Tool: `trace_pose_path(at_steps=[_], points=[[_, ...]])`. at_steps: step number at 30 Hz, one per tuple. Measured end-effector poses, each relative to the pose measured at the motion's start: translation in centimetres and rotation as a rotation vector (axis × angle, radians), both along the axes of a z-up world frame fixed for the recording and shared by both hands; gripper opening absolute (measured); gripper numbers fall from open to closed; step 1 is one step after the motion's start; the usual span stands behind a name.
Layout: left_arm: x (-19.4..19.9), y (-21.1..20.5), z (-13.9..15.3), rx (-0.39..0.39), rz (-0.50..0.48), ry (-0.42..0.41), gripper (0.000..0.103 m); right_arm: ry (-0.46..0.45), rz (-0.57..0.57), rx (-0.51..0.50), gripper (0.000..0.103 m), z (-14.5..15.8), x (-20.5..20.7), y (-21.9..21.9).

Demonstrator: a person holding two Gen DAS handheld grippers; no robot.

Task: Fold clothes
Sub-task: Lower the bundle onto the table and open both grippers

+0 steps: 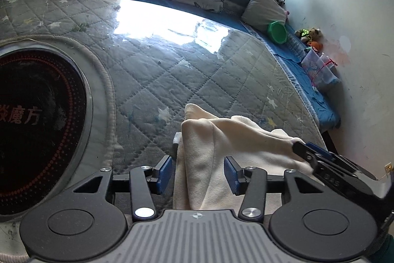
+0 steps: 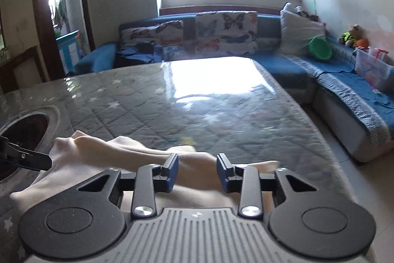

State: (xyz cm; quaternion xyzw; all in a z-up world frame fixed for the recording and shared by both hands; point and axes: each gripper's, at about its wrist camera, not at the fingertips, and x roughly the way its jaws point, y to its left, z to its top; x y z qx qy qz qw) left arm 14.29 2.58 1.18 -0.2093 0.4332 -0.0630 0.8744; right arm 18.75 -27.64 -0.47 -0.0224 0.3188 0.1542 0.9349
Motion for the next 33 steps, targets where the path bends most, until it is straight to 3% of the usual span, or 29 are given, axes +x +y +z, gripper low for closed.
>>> trace_pose_path(at_steps=[7, 11, 15, 18, 26, 33], points=[[2.3, -0.5, -0.4, 0.018, 0.021, 0.010, 0.050, 0.013, -0.003, -0.021, 0.047, -1.6, 1.3, 1.0], [3.1, -0.6, -0.9, 0.012, 0.035, 0.030, 0.050, -0.003, -0.001, -0.037, 0.052, -1.4, 1.2, 1.4], [3.4, -0.9, -0.9, 0.020, 0.038, 0.022, 0.052, -0.019, 0.021, -0.041, 0.064, -1.1, 0.8, 2.0], [3.3, -0.9, -0.8, 0.015, 0.039, 0.026, 0.053, -0.010, 0.021, -0.054, 0.066, -1.5, 1.2, 2.4], [0.8, -1.3, 0.6, 0.035, 0.004, -0.026, 0.056, -0.030, 0.071, -0.039, 0.070, 0.5, -1.1, 1.3], [-3.2, -2.7, 1.1, 0.084, -0.068, -0.085, 0.056, -0.010, 0.160, 0.026, 0.070, 1.1, -6.1, -0.9]])
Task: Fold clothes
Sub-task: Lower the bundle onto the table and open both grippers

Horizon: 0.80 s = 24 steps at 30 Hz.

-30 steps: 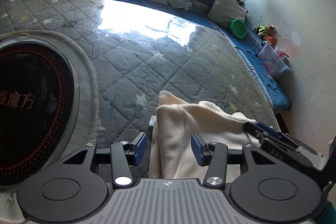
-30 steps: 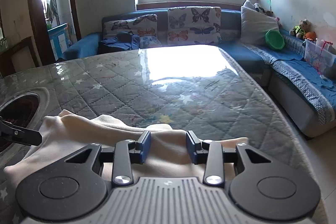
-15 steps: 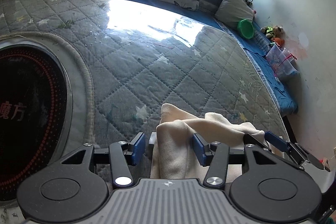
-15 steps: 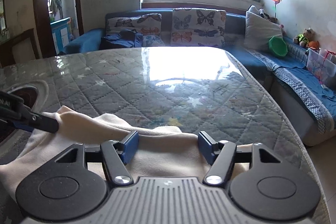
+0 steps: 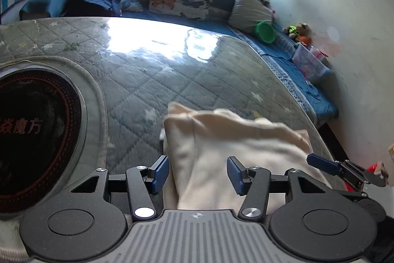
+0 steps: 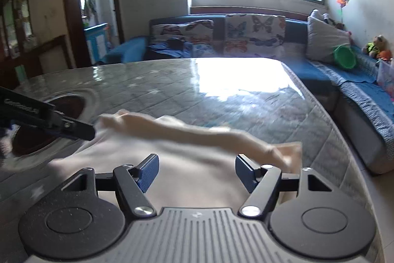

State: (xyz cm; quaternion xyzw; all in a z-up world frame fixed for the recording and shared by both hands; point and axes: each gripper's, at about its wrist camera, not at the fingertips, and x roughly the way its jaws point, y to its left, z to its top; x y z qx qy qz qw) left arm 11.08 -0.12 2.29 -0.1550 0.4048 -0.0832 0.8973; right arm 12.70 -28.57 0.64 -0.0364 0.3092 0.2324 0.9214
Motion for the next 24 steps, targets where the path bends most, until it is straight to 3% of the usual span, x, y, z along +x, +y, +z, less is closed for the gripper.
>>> trace_pose_path(at_steps=[6, 21, 24], points=[[-2.0, -0.7, -1.1, 0.029, -0.015, 0.007, 0.056, 0.009, 0.008, 0.014, 0.070, -0.4, -3.2, -1.4], [-2.6, 0.0, -2.1, 0.038, 0.024, 0.033, 0.058, 0.042, -0.049, 0.053, 0.071, -1.8, -3.8, -2.9], [-2.8, 0.0, -2.0, 0.042, 0.028, 0.032, 0.060, 0.033, -0.049, 0.054, 0.078, -1.6, -4.3, -2.8]])
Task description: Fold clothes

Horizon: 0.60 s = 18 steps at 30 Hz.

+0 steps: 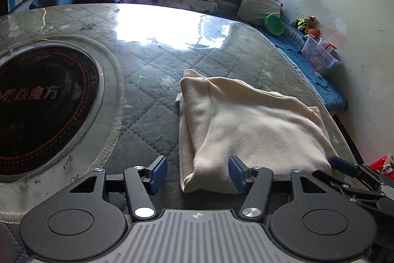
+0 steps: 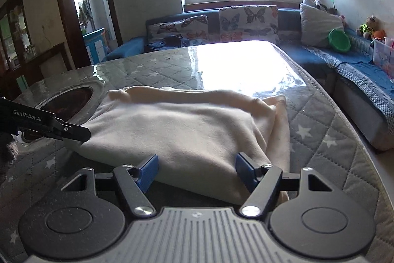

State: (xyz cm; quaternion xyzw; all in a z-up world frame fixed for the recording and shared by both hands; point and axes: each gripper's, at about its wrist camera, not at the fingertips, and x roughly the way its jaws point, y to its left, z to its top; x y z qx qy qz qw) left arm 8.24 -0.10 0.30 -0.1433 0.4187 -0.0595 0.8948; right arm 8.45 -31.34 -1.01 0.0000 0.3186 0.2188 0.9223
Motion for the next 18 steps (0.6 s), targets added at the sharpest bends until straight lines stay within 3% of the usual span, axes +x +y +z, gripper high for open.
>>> trace_pose_path(at_steps=[8, 10, 18], points=[[-1.6, -0.7, 0.8, 0.035, -0.019, -0.023, 0.071, -0.017, -0.003, -0.008, 0.089, 0.4, -1.1, 1.0], [-2.1, -0.9, 0.8, 0.048, -0.024, -0.028, 0.073, -0.024, -0.012, -0.010, 0.099, 0.5, -1.5, 1.2], [-4.1, -1.2, 0.9, 0.089, -0.042, -0.038, 0.086, -0.037, -0.039, -0.011, 0.103, 0.7, -2.8, 1.7]])
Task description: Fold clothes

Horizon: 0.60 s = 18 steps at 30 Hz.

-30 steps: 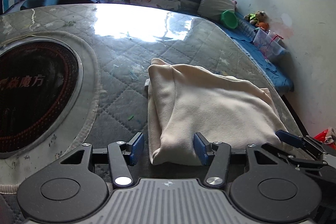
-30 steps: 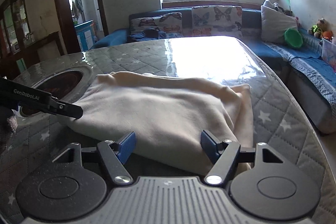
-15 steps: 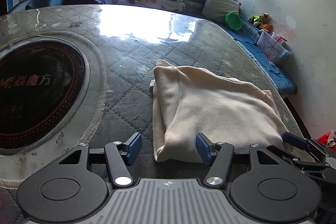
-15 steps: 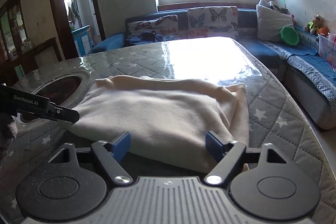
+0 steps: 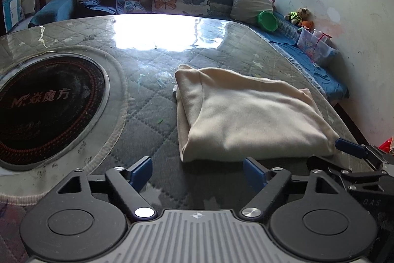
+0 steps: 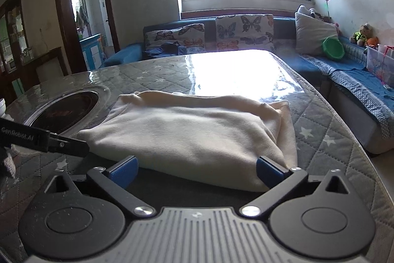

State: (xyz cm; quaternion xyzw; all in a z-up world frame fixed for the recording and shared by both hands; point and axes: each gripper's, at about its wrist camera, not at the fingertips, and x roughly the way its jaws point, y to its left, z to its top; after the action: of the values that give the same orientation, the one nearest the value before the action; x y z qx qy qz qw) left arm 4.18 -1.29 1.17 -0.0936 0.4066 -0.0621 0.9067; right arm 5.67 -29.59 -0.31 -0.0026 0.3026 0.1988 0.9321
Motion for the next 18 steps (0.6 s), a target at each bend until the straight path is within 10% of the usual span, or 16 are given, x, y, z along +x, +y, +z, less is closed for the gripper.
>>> trace_pose_path(at_steps=[18], points=[[-2.8, -0.5, -1.0, 0.037, -0.025, 0.044, 0.100, 0.057, -0.074, -0.059, 0.103, -1.0, -2.4, 0.4]])
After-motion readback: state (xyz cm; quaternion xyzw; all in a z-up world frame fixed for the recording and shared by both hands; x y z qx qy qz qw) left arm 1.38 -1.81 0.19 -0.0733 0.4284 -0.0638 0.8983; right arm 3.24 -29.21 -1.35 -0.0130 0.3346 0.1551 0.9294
